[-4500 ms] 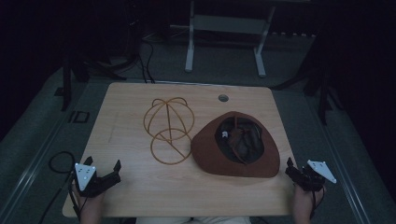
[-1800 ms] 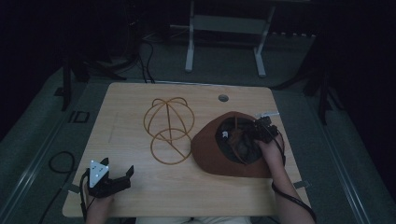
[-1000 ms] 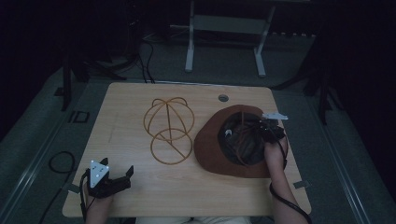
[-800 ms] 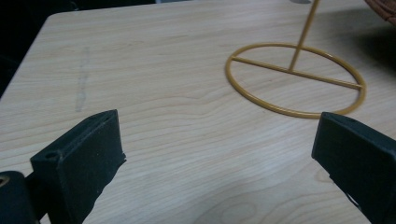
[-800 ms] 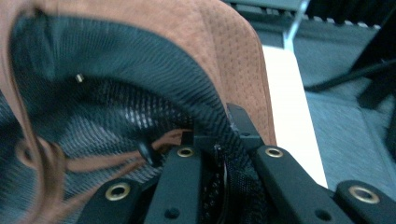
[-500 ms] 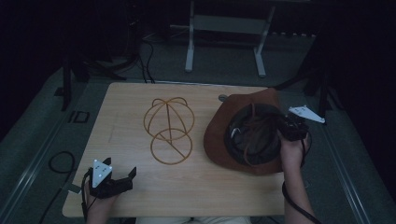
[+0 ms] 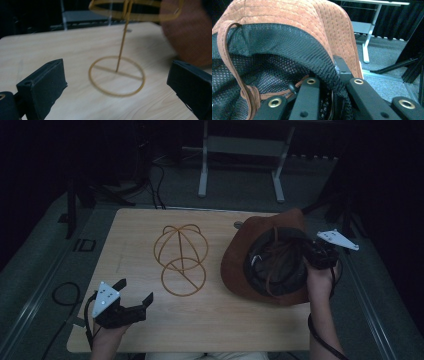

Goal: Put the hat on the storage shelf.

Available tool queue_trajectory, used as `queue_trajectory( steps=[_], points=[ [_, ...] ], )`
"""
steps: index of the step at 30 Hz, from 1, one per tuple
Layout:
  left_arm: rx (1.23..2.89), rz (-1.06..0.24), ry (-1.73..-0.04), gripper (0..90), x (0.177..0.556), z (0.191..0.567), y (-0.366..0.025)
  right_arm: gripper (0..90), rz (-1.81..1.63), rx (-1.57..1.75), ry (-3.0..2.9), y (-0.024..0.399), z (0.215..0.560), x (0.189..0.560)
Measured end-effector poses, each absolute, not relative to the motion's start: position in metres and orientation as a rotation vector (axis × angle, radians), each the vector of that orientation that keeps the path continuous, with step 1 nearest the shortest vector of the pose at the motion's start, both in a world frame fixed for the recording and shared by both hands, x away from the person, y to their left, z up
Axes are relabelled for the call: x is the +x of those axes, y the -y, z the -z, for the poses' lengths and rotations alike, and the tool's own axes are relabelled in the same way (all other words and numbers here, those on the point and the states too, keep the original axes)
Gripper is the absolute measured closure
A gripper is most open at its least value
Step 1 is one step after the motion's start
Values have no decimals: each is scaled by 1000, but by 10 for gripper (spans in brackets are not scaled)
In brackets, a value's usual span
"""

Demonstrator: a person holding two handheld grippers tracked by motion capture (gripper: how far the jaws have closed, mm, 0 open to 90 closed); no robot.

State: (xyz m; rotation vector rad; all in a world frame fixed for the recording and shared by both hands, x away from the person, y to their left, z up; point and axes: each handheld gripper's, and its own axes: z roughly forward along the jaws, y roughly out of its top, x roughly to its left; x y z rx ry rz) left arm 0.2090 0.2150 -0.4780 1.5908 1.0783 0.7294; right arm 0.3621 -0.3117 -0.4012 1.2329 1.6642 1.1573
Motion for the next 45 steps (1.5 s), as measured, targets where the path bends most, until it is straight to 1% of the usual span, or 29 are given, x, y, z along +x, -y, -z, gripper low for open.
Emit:
queue_trajectory(
  steps=[1, 3, 4, 6, 8, 9, 10, 12, 15, 18, 19, 22, 23, 24, 28, 30, 31, 36, 37, 38, 40, 45],
  points=[
    [1592, -752, -1054, 24, 210, 464, -214, 843, -1155, 1225, -1658, 311, 399, 361],
    [1594, -762, -1048, 24, 210, 458, -213, 843, -1158, 1224, -1656, 311, 399, 360],
    [1588, -777, -1028, 25, 212, 443, -212, 843, -1163, 1230, -1656, 311, 398, 360],
    [1590, -781, -1019, 24, 214, 437, -211, 843, -1162, 1225, -1656, 311, 397, 360],
    [1613, -820, -980, 25, 221, 416, -202, 842, -1160, 1223, -1660, 311, 396, 359],
    [1613, -820, -980, 25, 221, 416, -202, 842, -1160, 1223, -1660, 311, 396, 359],
    [1617, -820, -953, 25, 228, 405, -195, 842, -1160, 1219, -1662, 310, 395, 359],
    [1624, -813, -933, 25, 235, 397, -187, 842, -1160, 1220, -1660, 310, 395, 358],
    [1629, -799, -909, 25, 243, 392, -178, 842, -1169, 1224, -1664, 310, 396, 358],
    [1652, -761, -872, 25, 258, 385, -157, 842, -1166, 1215, -1669, 308, 395, 357],
    [1652, -761, -872, 25, 258, 385, -157, 842, -1166, 1211, -1672, 308, 395, 357],
    [1666, -725, -843, 25, 269, 382, -140, 842, -1166, 1207, -1672, 306, 394, 356],
    [1677, -714, -823, 25, 275, 379, -129, 842, -1169, 1206, -1672, 306, 394, 356],
    [1677, -714, -823, 25, 275, 379, -129, 842, -1169, 1206, -1672, 306, 394, 356],
    [1708, -697, -762, 25, 285, 372, -103, 841, -1177, 1204, -1680, 304, 394, 356],
    [1733, -680, -720, 25, 292, 368, -81, 842, -1180, 1201, -1679, 303, 394, 355],
    [1733, -680, -720, 25, 292, 368, -81, 842, -1180, 1201, -1679, 303, 394, 355],
    [1768, -664, -657, 26, 303, 366, -46, 842, -1186, 1198, -1685, 301, 394, 354],
    [1768, -664, -657, 26, 303, 366, -46, 842, -1186, 1198, -1685, 301, 394, 354],
    [1777, -656, -632, 26, 310, 366, -29, 842, -1187, 1198, -1685, 301, 394, 353],
    [1780, -648, -617, 25, 316, 368, -17, 842, -1186, 1191, -1684, 302, 393, 351],
    [1787, -635, -620, 26, 330, 376, 10, 842, -1185, 1185, -1676, 304, 392, 349]
  ],
)
